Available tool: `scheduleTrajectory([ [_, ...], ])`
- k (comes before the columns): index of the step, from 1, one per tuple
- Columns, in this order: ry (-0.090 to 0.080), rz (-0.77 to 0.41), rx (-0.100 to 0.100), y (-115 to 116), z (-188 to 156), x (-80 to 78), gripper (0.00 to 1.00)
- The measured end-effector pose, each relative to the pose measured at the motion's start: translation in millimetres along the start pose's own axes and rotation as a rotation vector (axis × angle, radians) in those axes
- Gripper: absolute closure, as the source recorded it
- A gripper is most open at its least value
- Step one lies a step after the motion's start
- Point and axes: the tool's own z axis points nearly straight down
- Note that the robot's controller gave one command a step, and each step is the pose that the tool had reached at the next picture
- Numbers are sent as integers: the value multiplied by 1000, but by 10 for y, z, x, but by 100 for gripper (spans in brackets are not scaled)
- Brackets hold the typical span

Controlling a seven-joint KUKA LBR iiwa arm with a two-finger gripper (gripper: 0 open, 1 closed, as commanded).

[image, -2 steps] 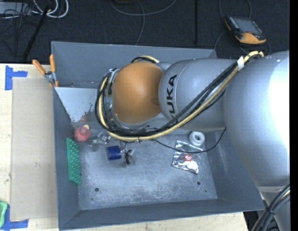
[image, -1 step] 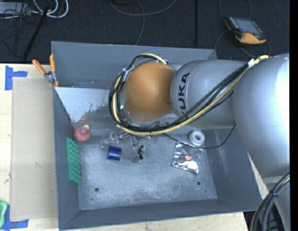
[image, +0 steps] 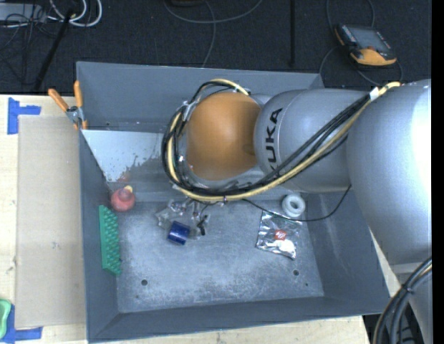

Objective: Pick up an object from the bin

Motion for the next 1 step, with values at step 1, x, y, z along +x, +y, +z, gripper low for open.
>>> scheduleTrajectory([
  [1,-6,69,9,1,-1481,88,100],
])
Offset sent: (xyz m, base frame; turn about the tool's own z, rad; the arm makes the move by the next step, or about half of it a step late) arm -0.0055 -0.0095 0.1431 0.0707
